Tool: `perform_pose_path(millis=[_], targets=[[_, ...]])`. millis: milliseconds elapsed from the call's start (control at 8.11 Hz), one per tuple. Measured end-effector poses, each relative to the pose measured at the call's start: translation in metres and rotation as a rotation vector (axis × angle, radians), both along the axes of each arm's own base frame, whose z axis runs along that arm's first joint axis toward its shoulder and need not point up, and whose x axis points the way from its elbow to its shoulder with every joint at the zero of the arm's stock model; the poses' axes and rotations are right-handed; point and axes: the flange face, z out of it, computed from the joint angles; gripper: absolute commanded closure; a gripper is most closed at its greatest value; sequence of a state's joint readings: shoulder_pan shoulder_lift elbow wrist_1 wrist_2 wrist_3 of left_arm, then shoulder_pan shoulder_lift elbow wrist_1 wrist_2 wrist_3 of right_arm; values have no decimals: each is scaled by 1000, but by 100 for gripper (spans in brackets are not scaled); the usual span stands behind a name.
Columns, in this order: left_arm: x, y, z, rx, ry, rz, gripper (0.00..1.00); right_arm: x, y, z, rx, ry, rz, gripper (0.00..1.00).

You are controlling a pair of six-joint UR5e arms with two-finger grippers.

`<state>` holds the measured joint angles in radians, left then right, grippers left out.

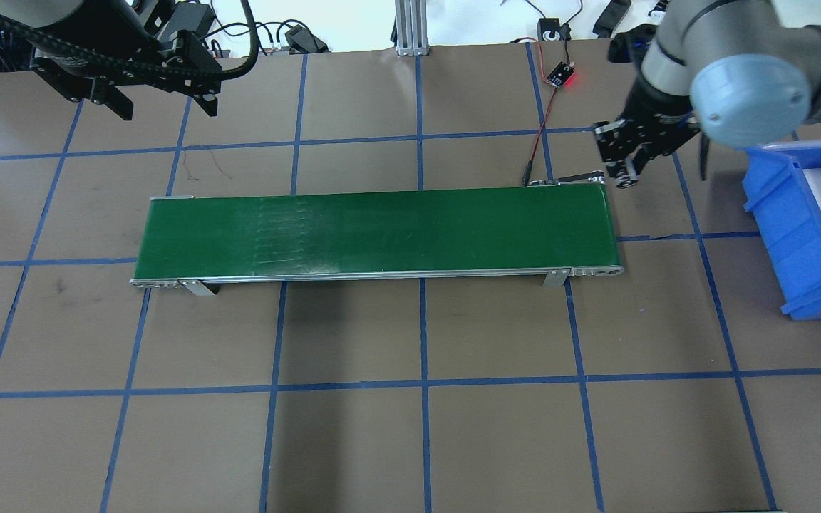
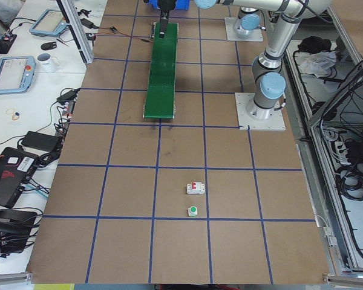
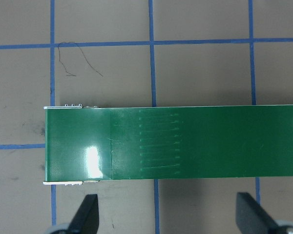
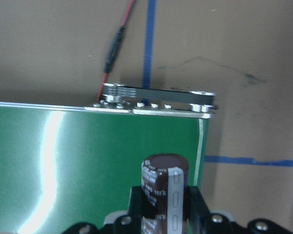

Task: Move capacitor from left to right
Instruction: 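Carry the capacitor with the right gripper over the blue bin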

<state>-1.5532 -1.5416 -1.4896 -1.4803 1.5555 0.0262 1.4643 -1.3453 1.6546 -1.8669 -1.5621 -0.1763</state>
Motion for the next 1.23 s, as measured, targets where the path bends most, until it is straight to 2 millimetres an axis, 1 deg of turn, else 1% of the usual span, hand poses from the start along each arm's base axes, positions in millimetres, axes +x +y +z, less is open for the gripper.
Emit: perform_pose_path(millis=[123, 247, 370, 493, 616, 740, 863, 986, 1110, 1233], targets=[[0, 0, 0, 0, 0, 0, 0, -48, 9, 23, -10, 44, 30, 100], [0, 0, 0, 0, 0, 0, 0, -102, 16, 35, -5, 86, 69, 100], [0, 0, 0, 0, 0, 0, 0, -160, 24, 38, 10, 109, 83, 100], [0, 0, 0, 0, 0, 0, 0, -213, 35, 37, 24, 114, 76, 100], [0, 0, 0, 0, 0, 0, 0, -254, 44, 34, 31, 117, 57, 100], [0, 0, 0, 0, 0, 0, 0, -285, 51, 31, 28, 132, 34, 100], [0, 0, -1, 1, 0, 0, 0, -311, 50, 17, 27, 147, 13, 100], [0, 0, 0, 1, 0, 0, 0, -334, 42, -8, 25, 157, -6, 100], [0, 0, -1, 1, 0, 0, 0, -351, 33, -34, 15, 163, -21, 100], [0, 0, -1, 1, 0, 0, 0, -361, 26, -51, -4, 172, -34, 100]])
